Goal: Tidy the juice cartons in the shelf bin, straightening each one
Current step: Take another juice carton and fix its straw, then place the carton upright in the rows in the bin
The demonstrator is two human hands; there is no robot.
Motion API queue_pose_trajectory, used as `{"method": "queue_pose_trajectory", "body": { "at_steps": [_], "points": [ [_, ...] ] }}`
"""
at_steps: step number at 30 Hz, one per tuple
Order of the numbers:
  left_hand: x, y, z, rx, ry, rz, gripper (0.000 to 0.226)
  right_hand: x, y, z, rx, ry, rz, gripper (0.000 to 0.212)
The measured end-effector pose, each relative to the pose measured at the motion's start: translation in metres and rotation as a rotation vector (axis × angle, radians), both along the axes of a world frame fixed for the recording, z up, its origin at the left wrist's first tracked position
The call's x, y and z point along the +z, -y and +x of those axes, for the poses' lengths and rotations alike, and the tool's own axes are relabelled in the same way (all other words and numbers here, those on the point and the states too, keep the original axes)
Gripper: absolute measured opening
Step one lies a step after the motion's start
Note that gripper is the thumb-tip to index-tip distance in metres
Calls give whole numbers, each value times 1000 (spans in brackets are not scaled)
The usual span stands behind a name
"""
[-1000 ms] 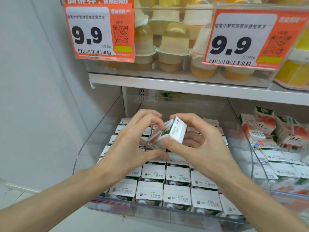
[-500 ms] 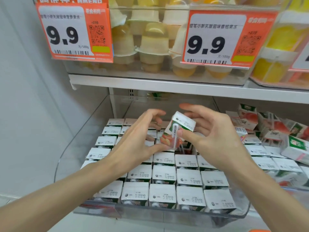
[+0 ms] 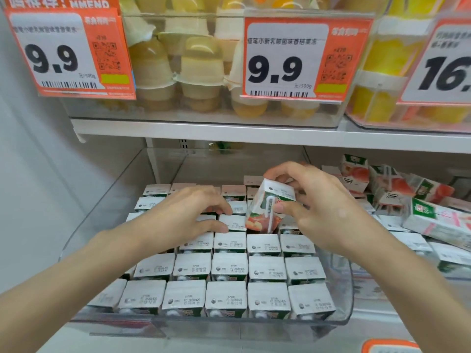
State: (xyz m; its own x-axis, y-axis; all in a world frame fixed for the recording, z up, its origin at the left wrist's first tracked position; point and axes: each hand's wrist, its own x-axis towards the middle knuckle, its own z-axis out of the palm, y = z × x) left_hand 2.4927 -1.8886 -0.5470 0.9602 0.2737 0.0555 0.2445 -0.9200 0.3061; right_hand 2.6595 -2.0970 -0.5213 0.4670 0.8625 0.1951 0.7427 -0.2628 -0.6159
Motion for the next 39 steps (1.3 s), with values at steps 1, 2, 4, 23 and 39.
{"method": "queue_pose_trajectory", "body": {
  "at_steps": [1,2,4,23,39],
  "points": [
    [0,0,1,-4,-4,13,34,1,1,0,1,7,-4,45],
    [0,0,1,-10,-12,28,34,1,2,1,2,18,-8,45],
    [2,0,1,-28,-35,57,34,4,2,2,9,56,-40,44],
    [1,-12,2,-56,-98,-20,34,-5,-25,-13,47,406,-401,43],
    [-16,-4,-44,56,127,-140,32,5,-66,-25,209,476,-490,40]
  ]
}}
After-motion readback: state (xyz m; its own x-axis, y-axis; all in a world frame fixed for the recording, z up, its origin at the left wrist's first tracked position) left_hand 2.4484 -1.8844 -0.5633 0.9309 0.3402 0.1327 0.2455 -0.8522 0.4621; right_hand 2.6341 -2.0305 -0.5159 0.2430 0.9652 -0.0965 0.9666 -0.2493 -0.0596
